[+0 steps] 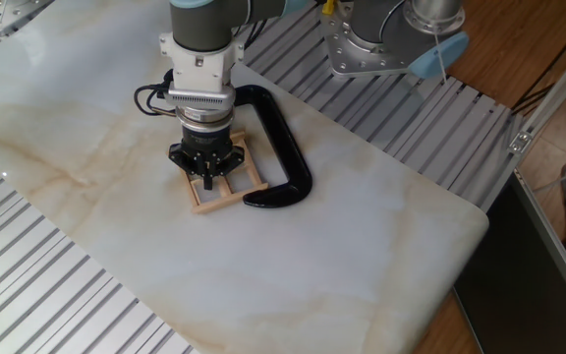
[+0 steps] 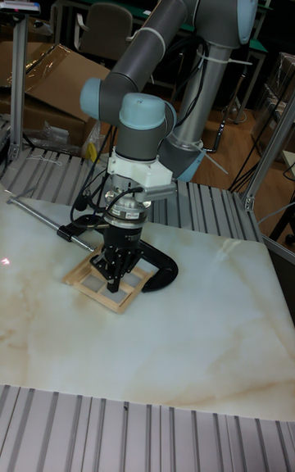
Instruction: Open a sliding window
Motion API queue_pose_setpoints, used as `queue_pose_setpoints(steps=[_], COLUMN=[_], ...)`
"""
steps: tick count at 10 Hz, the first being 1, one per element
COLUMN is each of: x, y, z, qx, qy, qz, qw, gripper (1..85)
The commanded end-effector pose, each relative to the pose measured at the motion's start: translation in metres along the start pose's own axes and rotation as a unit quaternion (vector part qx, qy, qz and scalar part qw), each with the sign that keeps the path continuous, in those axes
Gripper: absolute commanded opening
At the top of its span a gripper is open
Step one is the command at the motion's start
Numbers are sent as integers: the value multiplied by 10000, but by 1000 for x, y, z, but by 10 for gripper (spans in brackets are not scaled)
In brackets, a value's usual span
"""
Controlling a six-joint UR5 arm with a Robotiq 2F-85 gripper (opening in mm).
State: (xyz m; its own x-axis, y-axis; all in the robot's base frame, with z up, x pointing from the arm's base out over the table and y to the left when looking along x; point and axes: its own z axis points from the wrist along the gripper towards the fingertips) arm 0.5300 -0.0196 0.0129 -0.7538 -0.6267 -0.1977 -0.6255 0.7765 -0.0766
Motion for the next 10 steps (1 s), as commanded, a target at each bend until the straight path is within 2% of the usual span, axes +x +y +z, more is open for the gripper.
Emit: queue_pose_setpoints(steps=[1,10], x=[3,13], y=[-1,-5], z=[0,0], qx=[-21,25], qy=[-27,71], qz=[23,27], qw=[10000,10000], gripper=[7,7])
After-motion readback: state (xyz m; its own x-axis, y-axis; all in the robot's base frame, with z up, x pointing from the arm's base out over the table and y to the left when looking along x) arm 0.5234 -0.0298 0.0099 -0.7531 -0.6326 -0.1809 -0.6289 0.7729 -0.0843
